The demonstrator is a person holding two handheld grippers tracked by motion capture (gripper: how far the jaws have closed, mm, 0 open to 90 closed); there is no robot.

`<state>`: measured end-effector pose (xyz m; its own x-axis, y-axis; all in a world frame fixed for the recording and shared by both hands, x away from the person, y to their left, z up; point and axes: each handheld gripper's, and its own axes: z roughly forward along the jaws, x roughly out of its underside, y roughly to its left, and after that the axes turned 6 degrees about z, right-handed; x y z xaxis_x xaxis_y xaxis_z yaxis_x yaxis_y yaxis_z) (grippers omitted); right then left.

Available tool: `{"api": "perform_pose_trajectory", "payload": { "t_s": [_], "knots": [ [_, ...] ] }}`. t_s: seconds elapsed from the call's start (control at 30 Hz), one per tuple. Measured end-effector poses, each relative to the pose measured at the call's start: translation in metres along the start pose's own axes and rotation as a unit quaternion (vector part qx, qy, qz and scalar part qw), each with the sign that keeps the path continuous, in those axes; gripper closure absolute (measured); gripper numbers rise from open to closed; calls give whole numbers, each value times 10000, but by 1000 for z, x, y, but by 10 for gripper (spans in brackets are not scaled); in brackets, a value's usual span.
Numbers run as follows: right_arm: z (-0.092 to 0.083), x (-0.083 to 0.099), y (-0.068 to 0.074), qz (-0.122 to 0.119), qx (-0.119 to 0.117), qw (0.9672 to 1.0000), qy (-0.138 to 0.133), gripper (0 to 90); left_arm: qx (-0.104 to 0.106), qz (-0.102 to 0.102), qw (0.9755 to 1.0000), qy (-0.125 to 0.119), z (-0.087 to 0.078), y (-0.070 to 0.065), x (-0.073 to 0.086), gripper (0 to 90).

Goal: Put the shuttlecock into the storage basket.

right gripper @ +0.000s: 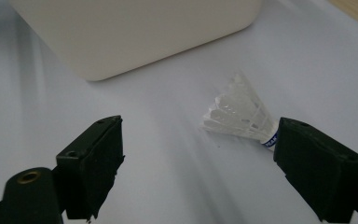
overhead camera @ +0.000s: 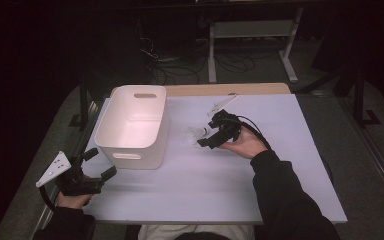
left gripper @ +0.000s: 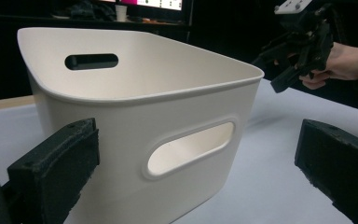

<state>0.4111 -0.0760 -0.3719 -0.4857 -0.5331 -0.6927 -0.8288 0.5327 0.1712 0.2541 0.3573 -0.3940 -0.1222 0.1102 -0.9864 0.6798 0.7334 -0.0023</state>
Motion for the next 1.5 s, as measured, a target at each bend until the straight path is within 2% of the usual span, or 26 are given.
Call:
{"api": "perform_pose_trajectory", "payload": {
  "t_s": [0.23, 0.27, 0.47, 0.93, 1.2, 1.5],
  "knots": [
    [15, 2, -5, 19, -63, 9999, 129, 168, 10, -13, 10000, -7, 0, 0, 0, 0],
    [20, 2, -8, 55, -104, 9998, 141, 181, 13, -11, 10000, -6, 0, 0, 0, 0],
    [28, 3, -12, 59, -155, 9996, 207, 245, 15, -21, 10000, -15, 0, 0, 0, 0],
    [40, 5, -18, -84, -337, 9986, 409, 659, 23, -30, 10000, -20, 0, 0, 0, 0],
    [50, 7, -17, -216, -257, 9974, 642, 886, 35, -36, 10000, -26, 0, 0, 0, 0],
    [60, 2, -15, -374, -152, 9964, 746, 892, 37, -32, 10000, -23, 0, 0, 0, 0]
  ]
}}
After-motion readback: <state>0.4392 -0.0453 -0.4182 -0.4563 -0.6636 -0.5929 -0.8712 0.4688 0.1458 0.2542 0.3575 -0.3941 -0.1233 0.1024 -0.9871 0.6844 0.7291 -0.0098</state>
